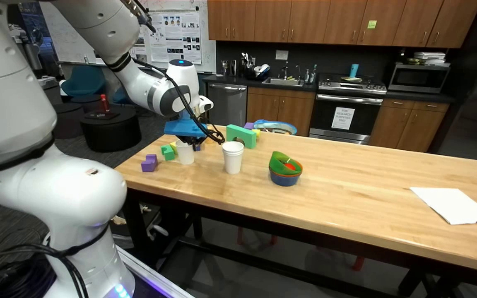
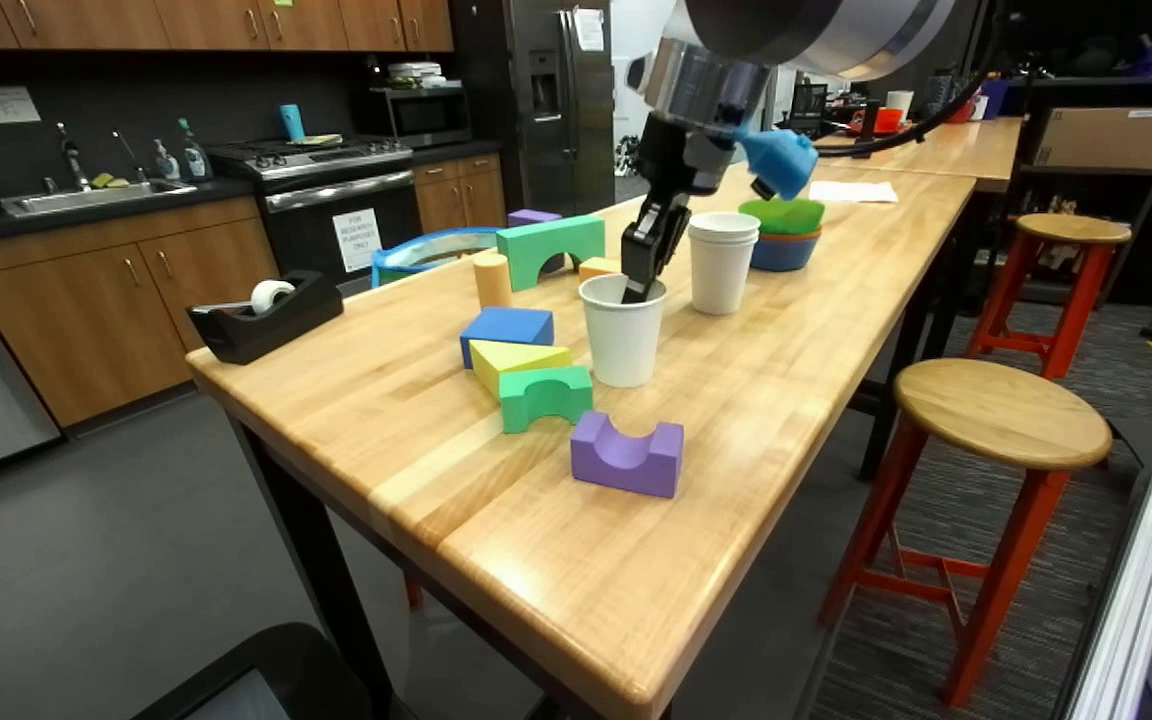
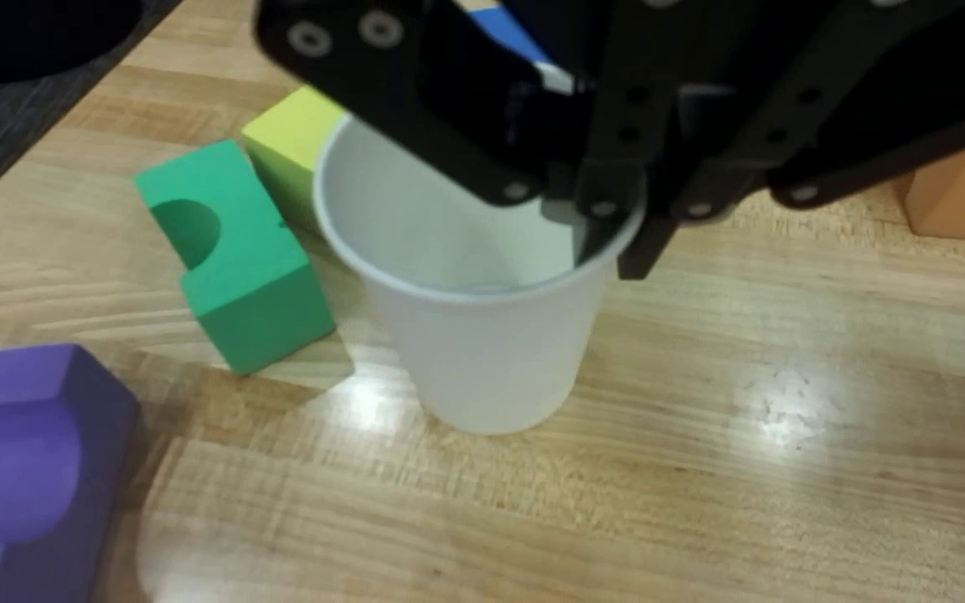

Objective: Put the middle cup and the first left cup in the right cup, respectively

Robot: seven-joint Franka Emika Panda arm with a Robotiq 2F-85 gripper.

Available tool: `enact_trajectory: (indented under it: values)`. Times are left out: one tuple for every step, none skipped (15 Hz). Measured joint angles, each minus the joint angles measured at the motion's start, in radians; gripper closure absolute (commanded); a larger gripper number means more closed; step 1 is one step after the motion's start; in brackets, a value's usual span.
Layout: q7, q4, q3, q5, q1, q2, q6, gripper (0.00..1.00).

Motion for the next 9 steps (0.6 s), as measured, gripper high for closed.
enact_trajectory:
  values:
    - [0.013,0.003,0.005,-0.015,-0.004,-0.001,-0.001,0.99]
    - [0.026,0.006,0.010,-0.031,-0.008,-0.002,-0.006,0.99]
    - [0.039,0.010,0.015,-0.046,-0.011,-0.004,-0.012,0.99]
    - [0.050,0.014,0.020,-0.060,-0.015,-0.007,-0.020,0.99]
    - [0.062,0.018,0.025,-0.075,-0.018,-0.013,-0.033,0.99]
    - [0.075,0.025,0.029,-0.090,-0.021,-0.023,-0.049,0.99]
    - [0.082,0.031,0.032,-0.100,-0.024,-0.037,-0.068,0.99]
    - [0.088,0.038,0.034,-0.108,-0.025,-0.056,-0.089,0.99]
    - [0.091,0.046,0.034,-0.116,-0.025,-0.077,-0.109,0.99]
